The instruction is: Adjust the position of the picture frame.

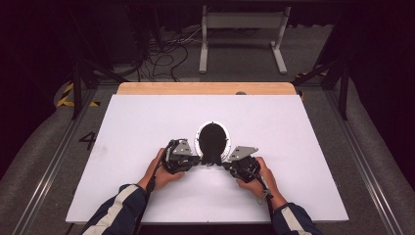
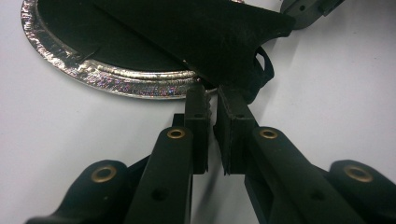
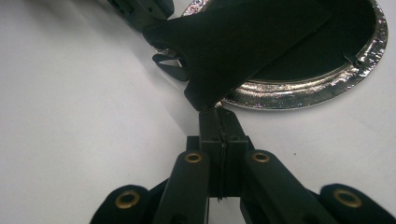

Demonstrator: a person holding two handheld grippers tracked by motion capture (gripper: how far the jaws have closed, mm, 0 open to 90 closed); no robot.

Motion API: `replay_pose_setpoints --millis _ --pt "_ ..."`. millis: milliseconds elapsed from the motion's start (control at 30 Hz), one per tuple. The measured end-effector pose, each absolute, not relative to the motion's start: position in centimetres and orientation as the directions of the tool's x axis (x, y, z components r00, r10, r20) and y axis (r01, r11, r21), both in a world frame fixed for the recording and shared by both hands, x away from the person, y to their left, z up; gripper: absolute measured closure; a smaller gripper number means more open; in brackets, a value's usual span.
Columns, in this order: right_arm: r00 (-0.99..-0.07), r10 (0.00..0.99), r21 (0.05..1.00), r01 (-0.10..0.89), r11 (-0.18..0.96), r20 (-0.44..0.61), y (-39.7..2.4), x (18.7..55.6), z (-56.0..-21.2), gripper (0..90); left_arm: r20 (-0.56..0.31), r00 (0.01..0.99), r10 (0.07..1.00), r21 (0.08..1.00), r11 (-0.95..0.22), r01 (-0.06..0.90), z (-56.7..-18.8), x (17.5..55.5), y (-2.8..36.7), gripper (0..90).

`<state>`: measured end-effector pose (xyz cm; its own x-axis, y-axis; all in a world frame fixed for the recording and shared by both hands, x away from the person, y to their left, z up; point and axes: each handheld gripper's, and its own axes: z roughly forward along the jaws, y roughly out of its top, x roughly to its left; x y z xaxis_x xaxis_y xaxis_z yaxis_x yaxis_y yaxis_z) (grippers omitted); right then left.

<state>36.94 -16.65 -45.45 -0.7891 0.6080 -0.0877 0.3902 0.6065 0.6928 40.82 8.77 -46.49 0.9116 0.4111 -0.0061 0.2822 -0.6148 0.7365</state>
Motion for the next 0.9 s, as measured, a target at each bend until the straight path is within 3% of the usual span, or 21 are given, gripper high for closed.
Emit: replay_pose_setpoints --millis 500,633,900 --pt "-0.796 0.602 0.702 0.397 0.592 -0.057 -16.8 37.1 -45.5 90.0 0.024 0.911 0.411 0.734 -0.626 0.263 -46.2 40.8 9.1 82.0" --pt "-0.8 0.597 0.715 0.382 0.586 -0.062 -17.2 37.0 -45.2 90.0 0.033 0.901 0.432 0.771 -0.585 0.253 -45.5 40.6 10.5 86.1" --pt "-0.801 0.595 0.712 0.381 0.59 -0.065 -17.5 36.9 -44.7 90.0 0.047 0.884 0.465 0.8 -0.548 0.245 -44.9 39.7 13.9 84.2"
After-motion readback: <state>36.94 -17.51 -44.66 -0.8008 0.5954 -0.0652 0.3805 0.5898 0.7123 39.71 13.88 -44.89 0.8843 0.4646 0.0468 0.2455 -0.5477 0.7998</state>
